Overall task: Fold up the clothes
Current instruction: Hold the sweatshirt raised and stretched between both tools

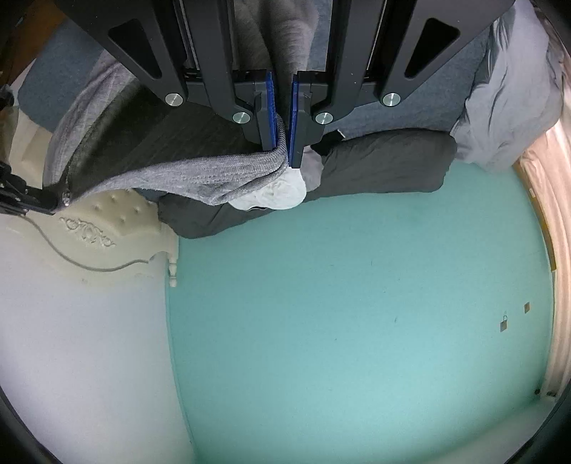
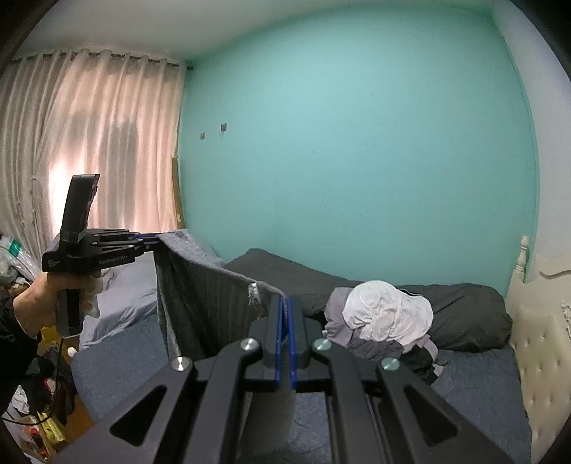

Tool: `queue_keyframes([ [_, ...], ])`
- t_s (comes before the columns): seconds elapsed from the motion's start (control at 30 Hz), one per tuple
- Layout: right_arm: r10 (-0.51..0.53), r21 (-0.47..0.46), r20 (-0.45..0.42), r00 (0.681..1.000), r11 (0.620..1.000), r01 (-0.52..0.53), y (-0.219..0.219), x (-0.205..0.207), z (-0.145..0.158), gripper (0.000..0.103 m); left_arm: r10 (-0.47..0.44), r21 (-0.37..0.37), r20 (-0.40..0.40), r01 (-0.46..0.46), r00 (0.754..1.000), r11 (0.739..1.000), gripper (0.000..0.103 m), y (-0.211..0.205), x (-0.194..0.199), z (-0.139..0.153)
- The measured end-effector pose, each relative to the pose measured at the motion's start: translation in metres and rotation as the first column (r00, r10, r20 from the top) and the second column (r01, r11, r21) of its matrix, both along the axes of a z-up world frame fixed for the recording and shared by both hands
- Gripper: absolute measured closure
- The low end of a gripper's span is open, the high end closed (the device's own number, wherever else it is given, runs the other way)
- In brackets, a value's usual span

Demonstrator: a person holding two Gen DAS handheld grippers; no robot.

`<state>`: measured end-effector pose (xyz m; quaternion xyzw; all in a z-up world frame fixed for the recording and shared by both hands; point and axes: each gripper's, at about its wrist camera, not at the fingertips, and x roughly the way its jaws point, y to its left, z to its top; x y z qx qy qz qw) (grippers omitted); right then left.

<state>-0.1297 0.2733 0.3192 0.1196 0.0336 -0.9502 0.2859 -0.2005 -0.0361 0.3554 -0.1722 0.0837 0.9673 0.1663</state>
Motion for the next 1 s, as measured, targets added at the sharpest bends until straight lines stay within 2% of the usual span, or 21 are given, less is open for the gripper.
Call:
queue_keyframes([
  [0.13, 0.004, -0.015, 0.022, 1.0, 1.0, -0.004, 0.002, 0.004, 0.005, 0.1, 0.002, 0.0, 0.014, -0.002, 1.0, 1.0, 0.096, -0.002, 0.002, -0.004],
  [0.3, 0.011, 0.002, 0.038, 0.999, 1.0, -0.011, -0.001, 0.005, -0.003, 0.1, 0.008, -0.015, 0.044, -0.007, 0.999, 1.0, 0.096, 0.0, 0.004, -0.026],
  [0.7, 0.0, 0.011, 0.023, 1.0, 1.0, 0.0, 0.003, 0.018, 0.0, 0.1, -0.041, 0.009, 0.026, 0.04, 0.999, 0.999, 0.096, 0.011, 0.025, -0.018],
  [1.0, -0.014, 0.007, 0.023, 1.0, 1.0, 0.014, 0.013, 0.03, 0.001, 0.1, -0.039, 0.019, 0.013, 0.038, 0.999, 0.999, 0.096, 0.017, 0.039, -0.009],
])
